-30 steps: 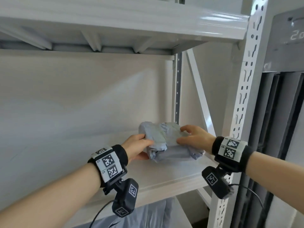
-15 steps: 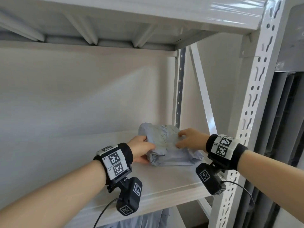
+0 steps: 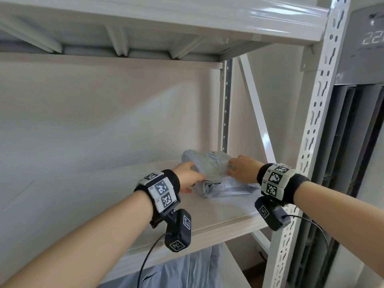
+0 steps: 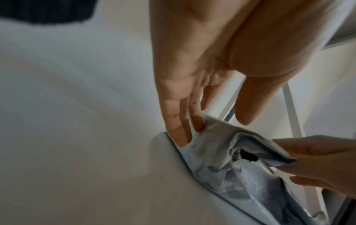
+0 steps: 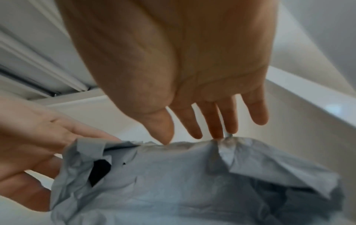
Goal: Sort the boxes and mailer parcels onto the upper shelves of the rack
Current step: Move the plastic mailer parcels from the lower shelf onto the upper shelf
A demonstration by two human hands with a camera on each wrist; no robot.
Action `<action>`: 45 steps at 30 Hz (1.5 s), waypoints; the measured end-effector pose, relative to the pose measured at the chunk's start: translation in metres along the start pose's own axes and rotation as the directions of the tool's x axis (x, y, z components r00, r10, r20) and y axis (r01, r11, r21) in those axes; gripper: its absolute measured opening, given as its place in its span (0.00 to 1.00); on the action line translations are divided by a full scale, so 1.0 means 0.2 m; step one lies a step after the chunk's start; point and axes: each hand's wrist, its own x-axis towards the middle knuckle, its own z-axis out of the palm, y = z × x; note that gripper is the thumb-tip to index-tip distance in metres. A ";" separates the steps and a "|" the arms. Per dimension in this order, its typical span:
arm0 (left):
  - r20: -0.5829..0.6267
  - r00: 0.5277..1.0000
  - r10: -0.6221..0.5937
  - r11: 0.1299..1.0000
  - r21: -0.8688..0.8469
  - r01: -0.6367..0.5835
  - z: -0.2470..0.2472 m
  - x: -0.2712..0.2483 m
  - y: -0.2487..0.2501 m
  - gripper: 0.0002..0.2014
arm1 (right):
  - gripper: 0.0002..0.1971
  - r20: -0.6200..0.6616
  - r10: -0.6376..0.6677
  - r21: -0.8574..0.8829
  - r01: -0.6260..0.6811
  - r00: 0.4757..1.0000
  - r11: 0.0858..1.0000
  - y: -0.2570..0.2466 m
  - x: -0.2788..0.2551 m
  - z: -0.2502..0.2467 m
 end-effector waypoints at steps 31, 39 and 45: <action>0.097 0.995 0.027 0.916 0.396 -0.063 -0.10 -0.87 -1.70 0.14 | 0.16 -0.182 -0.672 0.006 0.684 0.718 0.729 -1.00 -1.04 0.86; -0.290 0.940 -0.181 0.947 0.206 0.246 -0.16 -0.77 -2.00 0.18 | 0.17 0.133 -0.450 0.303 0.396 0.883 0.867 -0.86 -0.67 1.48; -0.498 0.803 -0.329 0.910 0.060 0.410 -0.25 -0.62 -2.13 0.22 | 0.14 0.193 -0.137 0.508 0.020 0.972 0.861 -0.86 -0.32 1.69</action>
